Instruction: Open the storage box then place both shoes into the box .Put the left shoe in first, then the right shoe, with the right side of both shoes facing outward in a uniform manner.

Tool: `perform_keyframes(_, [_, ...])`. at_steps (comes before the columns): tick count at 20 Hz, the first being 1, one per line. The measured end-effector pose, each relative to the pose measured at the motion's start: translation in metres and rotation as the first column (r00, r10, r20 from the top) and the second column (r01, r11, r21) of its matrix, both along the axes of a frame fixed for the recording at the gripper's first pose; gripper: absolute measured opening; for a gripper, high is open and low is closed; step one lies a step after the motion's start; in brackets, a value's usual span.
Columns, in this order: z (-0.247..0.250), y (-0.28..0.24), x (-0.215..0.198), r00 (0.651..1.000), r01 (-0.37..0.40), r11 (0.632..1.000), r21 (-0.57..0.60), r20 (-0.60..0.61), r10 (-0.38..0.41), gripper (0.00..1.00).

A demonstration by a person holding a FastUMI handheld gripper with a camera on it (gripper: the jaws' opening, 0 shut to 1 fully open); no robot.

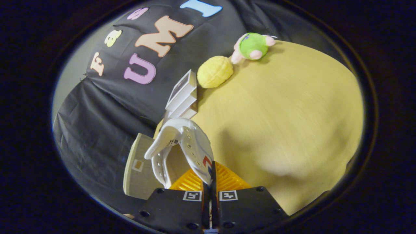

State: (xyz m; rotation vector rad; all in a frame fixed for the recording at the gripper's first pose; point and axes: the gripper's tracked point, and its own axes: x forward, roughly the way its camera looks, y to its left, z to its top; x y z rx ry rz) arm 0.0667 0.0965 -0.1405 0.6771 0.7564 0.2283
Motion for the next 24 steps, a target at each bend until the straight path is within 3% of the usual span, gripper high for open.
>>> perform_keyframes(6, [0.057, 0.077, -0.009, 0.991, -0.121, 0.99, 0.073, 0.066, 0.116, 0.06])
perform_keyframes(11, [0.095, 0.162, -0.012, 0.961, -0.265, 0.96, 0.088, 0.109, 0.255, 0.06])
perform_keyframes(16, [0.102, 0.248, -0.015, 0.926, -0.377, 0.921, 0.098, 0.082, 0.37, 0.06])
perform_keyframes(20, [0.095, 0.3, -0.005, 0.908, -0.418, 0.905, 0.076, 0.057, 0.414, 0.06])
perform_keyframes(24, [0.071, 0.312, 0.016, 0.927, -0.374, 0.927, -0.035, 0.029, 0.375, 0.05])
